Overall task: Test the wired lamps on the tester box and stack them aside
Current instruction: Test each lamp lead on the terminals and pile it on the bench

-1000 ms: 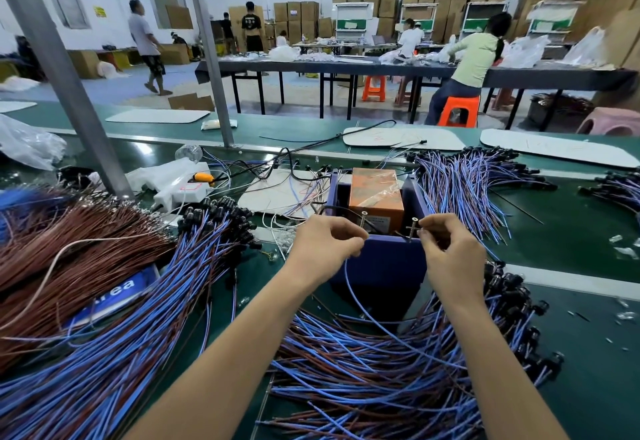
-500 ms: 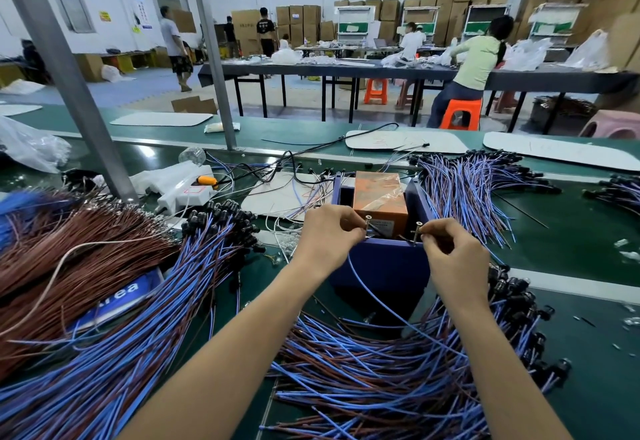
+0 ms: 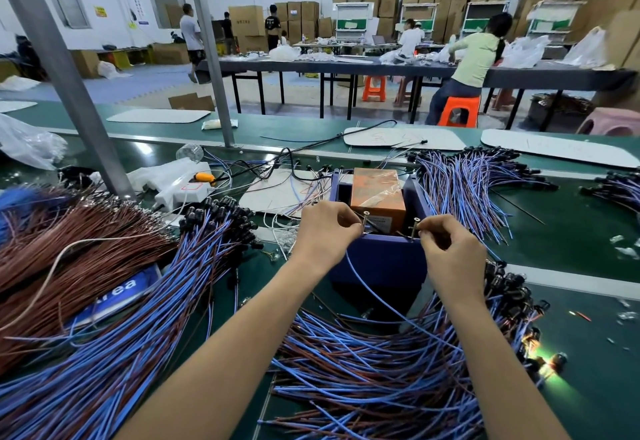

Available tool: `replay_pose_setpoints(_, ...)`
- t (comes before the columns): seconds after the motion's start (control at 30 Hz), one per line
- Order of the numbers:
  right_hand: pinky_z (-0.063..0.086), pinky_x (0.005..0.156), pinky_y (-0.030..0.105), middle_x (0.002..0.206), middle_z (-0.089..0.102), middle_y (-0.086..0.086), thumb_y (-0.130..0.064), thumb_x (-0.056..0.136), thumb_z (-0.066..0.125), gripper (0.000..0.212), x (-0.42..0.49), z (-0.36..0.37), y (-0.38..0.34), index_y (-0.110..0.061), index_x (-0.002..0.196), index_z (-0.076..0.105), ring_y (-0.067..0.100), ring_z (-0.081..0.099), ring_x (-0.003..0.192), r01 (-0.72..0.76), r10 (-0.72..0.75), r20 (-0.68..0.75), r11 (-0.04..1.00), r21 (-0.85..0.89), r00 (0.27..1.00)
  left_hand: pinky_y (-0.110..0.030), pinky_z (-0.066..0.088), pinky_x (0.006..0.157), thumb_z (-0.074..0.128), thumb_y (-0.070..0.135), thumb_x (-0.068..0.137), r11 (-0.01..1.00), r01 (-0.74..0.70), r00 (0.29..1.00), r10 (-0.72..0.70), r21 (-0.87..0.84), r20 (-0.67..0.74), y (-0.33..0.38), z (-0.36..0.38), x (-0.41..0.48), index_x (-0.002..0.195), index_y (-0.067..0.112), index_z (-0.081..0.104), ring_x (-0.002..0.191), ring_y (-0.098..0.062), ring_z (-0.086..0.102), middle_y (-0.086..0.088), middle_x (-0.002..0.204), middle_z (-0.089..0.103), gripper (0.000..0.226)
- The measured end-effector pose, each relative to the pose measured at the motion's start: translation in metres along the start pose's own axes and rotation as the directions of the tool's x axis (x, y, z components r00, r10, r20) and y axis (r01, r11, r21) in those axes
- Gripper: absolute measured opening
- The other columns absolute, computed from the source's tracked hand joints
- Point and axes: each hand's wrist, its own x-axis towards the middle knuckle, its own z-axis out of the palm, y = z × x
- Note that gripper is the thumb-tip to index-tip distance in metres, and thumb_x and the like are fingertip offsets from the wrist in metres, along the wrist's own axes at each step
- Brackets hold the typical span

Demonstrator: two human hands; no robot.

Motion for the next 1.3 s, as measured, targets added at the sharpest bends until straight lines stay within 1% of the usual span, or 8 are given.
replay_pose_setpoints(0.27,0.047,0.068,0.008,0.077,0.070,-0.008,-0.002,0.086,0.065,0.020,-0.025,-0.024,-0.018,-0.021,0.080,0.069,0.005,0.064,0.076,-0.008,-0.021,0.162,0.985,0.175,0.987,-0.015,0.048,0.067,0.067,0.012,0.085,0.996,0.037,0.985,-0.022,-0.084,0.169,-0.013,-0.023,-0.038,0.090,0.021,0.068,0.069,-0.006,0.061,0.007,0.074,0.066,0.011)
replay_pose_setpoints(0.43,0.045,0.073,0.010,0.086,0.072,-0.019,-0.014,0.089,0.065,0.021,-0.062,-0.041,-0.023,-0.032,0.086,0.075,-0.003,0.064,0.083,-0.059,-0.037,0.593,0.988,0.141,0.804,-0.014,0.049,0.074,0.065,0.021,0.088,0.992,0.127,0.768,-0.088,-0.016,0.634,-0.050,-0.080,-0.083,0.101,0.037,0.065,0.078,0.000,0.063,0.006,0.087,0.069,0.020)
replay_pose_setpoints(0.53,0.041,0.068,0.008,0.081,0.068,-0.027,-0.021,0.090,0.063,0.015,-0.066,-0.038,-0.023,-0.031,0.089,0.074,-0.006,0.060,0.075,-0.056,-0.017,0.584,0.993,0.106,0.812,-0.017,0.049,0.079,0.064,0.018,0.089,0.986,0.160,0.853,-0.157,0.038,0.498,-0.073,-0.095,-0.091,0.093,0.030,0.070,0.086,-0.006,0.065,0.006,0.092,0.071,0.014)
replay_pose_setpoints(0.7,0.049,0.073,0.016,0.085,0.071,-0.016,-0.024,0.093,0.061,0.014,-0.077,-0.001,-0.033,-0.025,0.094,0.075,-0.002,0.062,0.082,-0.020,-0.016,0.668,0.999,0.045,0.744,-0.019,0.041,0.083,0.058,0.030,0.093,0.863,0.111,0.888,-0.308,0.492,0.341,-0.108,-0.072,-0.103,0.111,0.035,0.057,0.091,-0.007,0.052,0.006,0.103,0.050,0.019)
replay_pose_setpoints(0.9,0.041,0.076,0.006,0.096,0.065,-0.015,-0.027,0.095,0.056,0.017,-0.096,0.037,-0.023,-0.026,0.103,0.071,-0.004,0.056,0.088,0.087,0.005,0.782,0.993,-0.076,0.624,-0.018,0.039,0.080,0.055,0.013,0.093,0.833,0.186,0.923,-0.330,0.521,0.199,-0.117,-0.066,-0.104,0.090,0.030,0.053,0.089,-0.010,0.050,0.005,0.102,0.042,0.017)
replay_pose_setpoints(1.07,0.043,0.079,0.010,0.096,0.063,-0.015,-0.025,0.096,0.056,0.015,-0.097,0.042,-0.018,-0.027,0.102,0.070,-0.001,0.056,0.090,0.082,0.021,0.780,0.992,-0.092,0.626,-0.026,0.041,0.068,0.054,0.004,0.086,0.779,0.262,0.922,-0.377,0.570,0.091,-0.115,-0.068,-0.105,0.098,0.023,0.044,0.084,-0.018,0.053,0.000,0.096,0.049,0.025)
replay_pose_setpoints(1.17,0.045,0.077,0.011,0.093,0.066,-0.014,-0.024,0.095,0.057,0.016,-0.097,0.041,-0.023,-0.025,0.101,0.071,-0.002,0.058,0.086,0.057,0.021,0.754,0.995,-0.078,0.656,-0.033,0.044,0.065,0.060,0.001,0.079,0.839,0.321,0.924,-0.379,0.439,0.049,-0.108,-0.073,-0.101,0.095,0.015,0.042,0.076,-0.026,0.058,-0.007,0.081,0.060,0.029)
replay_pose_setpoints(1.3,0.048,0.067,0.026,0.081,0.073,-0.003,-0.034,0.094,0.056,0.022,-0.098,0.039,-0.044,-0.024,0.086,0.074,0.014,0.064,0.074,-0.191,0.078,0.672,0.977,0.096,0.737,-0.019,0.044,0.059,0.066,0.001,0.078,0.932,0.342,0.940,-0.341,0.118,-0.026,-0.082,-0.081,-0.098,0.083,0.024,0.046,0.068,-0.013,0.062,0.003,0.071,0.066,0.032)
